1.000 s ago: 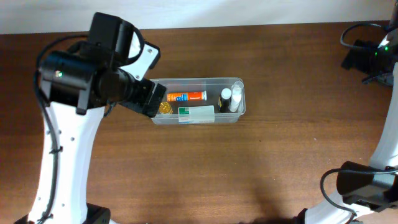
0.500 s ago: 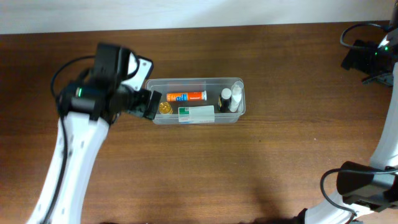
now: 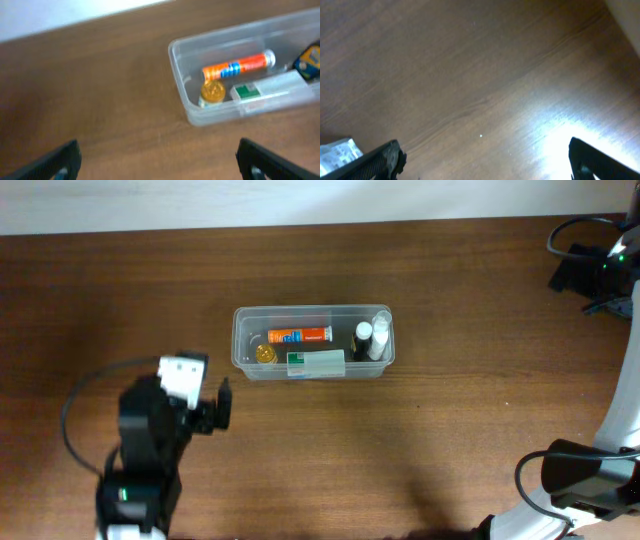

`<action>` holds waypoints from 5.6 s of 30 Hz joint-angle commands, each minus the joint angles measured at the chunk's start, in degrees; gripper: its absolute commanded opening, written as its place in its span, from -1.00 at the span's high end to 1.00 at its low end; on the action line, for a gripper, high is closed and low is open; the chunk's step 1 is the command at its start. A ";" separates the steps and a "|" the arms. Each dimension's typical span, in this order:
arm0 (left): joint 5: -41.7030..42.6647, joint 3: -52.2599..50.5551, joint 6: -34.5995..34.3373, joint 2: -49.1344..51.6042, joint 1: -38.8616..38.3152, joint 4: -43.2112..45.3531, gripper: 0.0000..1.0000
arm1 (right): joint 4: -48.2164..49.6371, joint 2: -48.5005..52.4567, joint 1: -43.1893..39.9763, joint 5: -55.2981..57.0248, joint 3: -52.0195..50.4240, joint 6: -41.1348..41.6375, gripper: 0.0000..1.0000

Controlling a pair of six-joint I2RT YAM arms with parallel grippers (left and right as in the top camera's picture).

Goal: Pack container

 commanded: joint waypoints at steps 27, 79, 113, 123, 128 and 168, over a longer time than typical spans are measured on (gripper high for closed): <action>1.77 -34.60 -0.28 -33.40 2.10 23.04 -0.99 | -0.07 -0.26 -0.26 0.50 0.39 0.50 -0.97; -2.95 -34.77 -13.49 -44.74 4.11 16.65 -0.99 | -0.07 -0.26 -0.26 0.50 0.39 0.50 -0.97; -3.04 -34.77 -13.44 -44.72 4.09 16.63 -0.99 | -0.07 -0.26 -0.26 0.50 0.39 0.50 -0.96; -3.04 -34.77 -13.44 -44.72 4.09 16.63 -0.99 | -0.07 -0.37 0.26 0.50 0.37 0.50 -0.97; -3.04 -34.77 -13.44 -44.72 4.09 16.63 -0.99 | -0.07 -3.15 6.25 0.52 0.37 0.50 -0.97; -3.04 -34.77 -13.44 -44.72 4.09 16.63 -0.99 | 88.39 -79.67 21.05 -9.81 -104.35 -1.20 -0.97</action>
